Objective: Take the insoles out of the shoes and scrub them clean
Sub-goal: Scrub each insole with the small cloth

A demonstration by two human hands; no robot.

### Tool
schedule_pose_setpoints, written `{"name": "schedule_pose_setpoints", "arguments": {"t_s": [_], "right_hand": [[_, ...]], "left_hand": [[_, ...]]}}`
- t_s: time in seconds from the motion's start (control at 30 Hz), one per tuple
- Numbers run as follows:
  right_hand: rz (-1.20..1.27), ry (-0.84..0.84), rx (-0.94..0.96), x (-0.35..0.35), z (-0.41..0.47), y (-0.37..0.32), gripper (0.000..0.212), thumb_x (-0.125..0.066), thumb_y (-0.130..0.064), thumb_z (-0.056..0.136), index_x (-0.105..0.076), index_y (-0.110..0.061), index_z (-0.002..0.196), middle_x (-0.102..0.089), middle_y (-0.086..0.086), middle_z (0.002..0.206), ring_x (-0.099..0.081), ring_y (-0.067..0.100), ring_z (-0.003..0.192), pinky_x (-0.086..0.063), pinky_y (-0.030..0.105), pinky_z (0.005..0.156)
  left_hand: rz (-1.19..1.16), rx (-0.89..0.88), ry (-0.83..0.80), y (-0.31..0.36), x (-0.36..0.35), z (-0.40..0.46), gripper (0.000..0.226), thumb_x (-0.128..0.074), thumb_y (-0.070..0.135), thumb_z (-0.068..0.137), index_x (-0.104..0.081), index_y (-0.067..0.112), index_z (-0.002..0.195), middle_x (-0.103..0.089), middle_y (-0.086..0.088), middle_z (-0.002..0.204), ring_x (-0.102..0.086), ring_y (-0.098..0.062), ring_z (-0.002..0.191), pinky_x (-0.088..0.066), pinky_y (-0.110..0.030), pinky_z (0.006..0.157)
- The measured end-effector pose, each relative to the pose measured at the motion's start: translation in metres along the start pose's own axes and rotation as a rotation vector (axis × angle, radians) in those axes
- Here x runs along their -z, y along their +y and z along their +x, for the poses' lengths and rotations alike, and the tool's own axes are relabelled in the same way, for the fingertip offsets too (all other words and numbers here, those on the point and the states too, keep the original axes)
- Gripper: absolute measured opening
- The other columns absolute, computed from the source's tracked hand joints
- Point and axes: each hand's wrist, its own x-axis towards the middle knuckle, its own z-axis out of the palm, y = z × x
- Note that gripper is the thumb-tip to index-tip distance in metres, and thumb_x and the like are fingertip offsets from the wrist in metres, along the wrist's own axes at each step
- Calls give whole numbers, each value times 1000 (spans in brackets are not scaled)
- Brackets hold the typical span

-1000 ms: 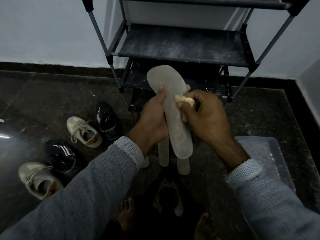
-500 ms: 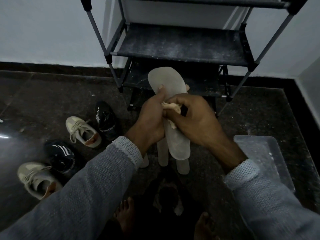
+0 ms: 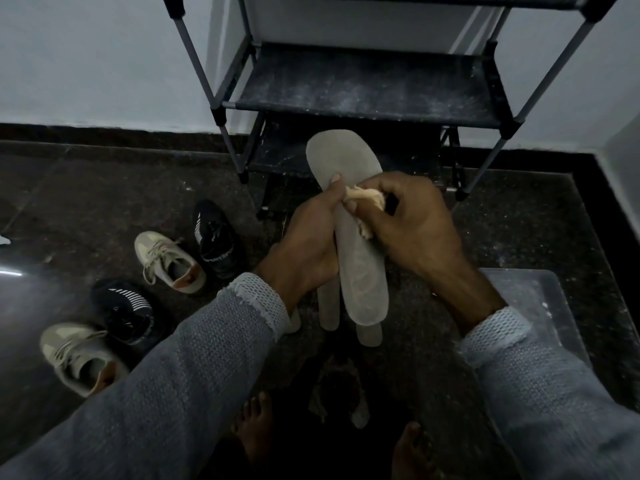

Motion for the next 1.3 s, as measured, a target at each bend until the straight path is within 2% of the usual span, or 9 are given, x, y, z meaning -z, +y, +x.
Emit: {"name": "schedule_pose_setpoints", "arguments": {"t_s": [0.13, 0.33, 0.53, 0.73, 0.87, 0.93, 1.07, 1.2, 1.3], "right_hand": [[-31, 247, -90, 14, 4, 13, 13, -67, -27, 89, -72, -14, 90, -68, -2, 78, -64, 9, 70, -55, 33, 66], [-29, 36, 22, 6, 0, 3, 11, -69, -21, 87, -72, -13, 94, -65, -5, 87, -61, 5, 79, -51, 20, 70], [-20, 248, -85, 14, 5, 16, 15, -66, -26, 89, -71, -13, 94, -68, 1, 82, -65, 13, 74, -55, 40, 68], [-43, -110, 38, 3, 0, -1, 12, -69, -21, 87, -72, -13, 95, -68, -3, 89, -61, 6, 82, -50, 20, 72], [-21, 165, -71, 10, 4, 12, 16, -66, -28, 90, -70, -13, 91, -68, 1, 78, -64, 13, 70, -55, 35, 66], [12, 184, -115, 14, 4, 13, 14, -66, -26, 90, -69, -12, 90, -68, 0, 74, -65, 12, 67, -55, 33, 62], [118, 84, -148, 14, 2, 6, 8, -68, -19, 89, -69, -11, 89, -66, -6, 75, -61, 0, 64, -47, 13, 58], [199, -111, -265, 21, 0, 5, 15, -68, -17, 88, -69, -3, 91, -69, 7, 78, -64, 12, 67, -54, 26, 60], [280, -221, -293, 22, -4, 3, 18, -68, -14, 87, -68, 2, 93, -70, 15, 79, -64, 15, 63, -54, 24, 57]], "left_hand": [[47, 17, -28, -1, -4, -3, 45, -33, 39, 102, -54, 8, 127, -67, -13, 107, -65, -25, 91, -52, -41, 88], [30, -7, -16, 0, -4, -3, 46, -32, 37, 103, -52, 4, 128, -66, -14, 107, -66, -24, 88, -57, -35, 79], [62, 18, -30, 0, -6, -4, 46, -34, 40, 102, -52, 8, 131, -63, -16, 117, -61, -28, 99, -49, -44, 93], [33, -6, -10, 1, 3, 1, 42, -34, 40, 102, -60, 9, 114, -67, -12, 104, -66, -24, 87, -58, -36, 77], [47, 6, -23, 0, 0, -1, 41, -33, 40, 102, -62, 11, 107, -71, -11, 96, -67, -25, 84, -55, -39, 82], [71, 3, -17, 0, -2, -2, 39, -35, 39, 102, -61, 12, 108, -71, -11, 95, -68, -24, 83, -56, -39, 80], [56, -12, -3, 7, -1, -2, 44, -35, 41, 102, -59, 9, 119, -69, -13, 105, -67, -24, 83, -58, -37, 76], [9, -48, -66, 14, 0, -4, 52, -26, 40, 104, -46, 4, 137, -58, -11, 133, -62, -24, 105, -54, -38, 88], [22, -49, -67, 15, 2, -2, 55, -25, 41, 103, -47, 3, 137, -56, -11, 136, -57, -26, 115, -50, -38, 94]]}}
